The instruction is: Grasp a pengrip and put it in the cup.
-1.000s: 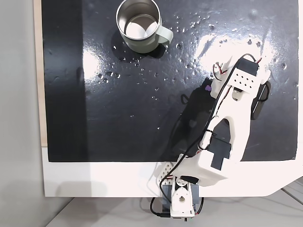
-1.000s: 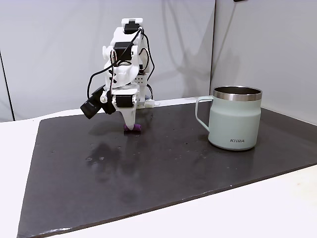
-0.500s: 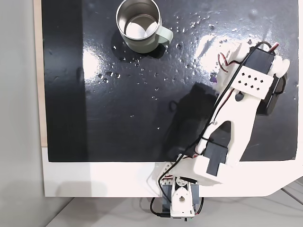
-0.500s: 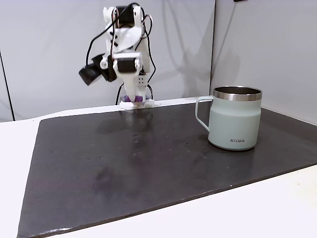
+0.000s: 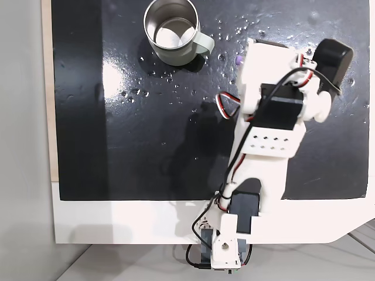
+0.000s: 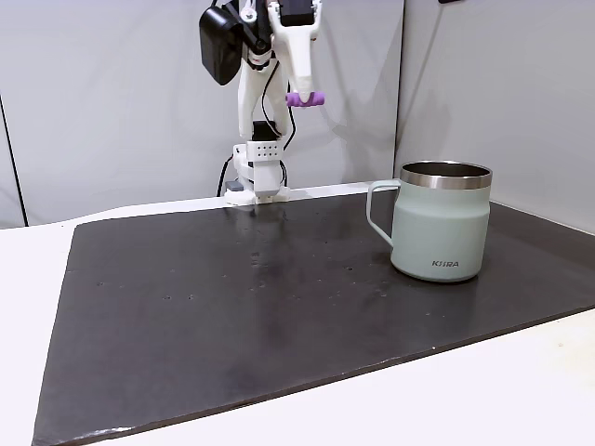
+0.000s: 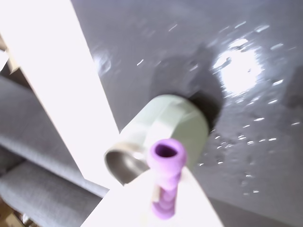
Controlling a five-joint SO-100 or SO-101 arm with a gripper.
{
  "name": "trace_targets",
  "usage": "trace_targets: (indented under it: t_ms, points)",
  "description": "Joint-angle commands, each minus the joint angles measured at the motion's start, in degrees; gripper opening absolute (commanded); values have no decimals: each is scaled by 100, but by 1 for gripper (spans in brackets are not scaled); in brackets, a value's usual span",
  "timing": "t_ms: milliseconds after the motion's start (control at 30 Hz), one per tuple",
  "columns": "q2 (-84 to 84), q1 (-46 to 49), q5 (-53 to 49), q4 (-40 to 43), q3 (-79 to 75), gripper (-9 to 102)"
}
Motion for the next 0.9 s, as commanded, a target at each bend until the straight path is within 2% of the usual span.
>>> trace_targets:
  t_ms: [0, 200, 533, 767, 867]
  points:
    - [-624, -404, 281, -141, -1547, 0]
    - [-1354, -861, 387, -527, -2355, 0]
    - [-3138, -1257, 220, -835, -4825, 0]
    - [-3516, -1670, -141, -1582, -4957, 0]
    - [-3621, -1793, -149, -1626, -4957, 0]
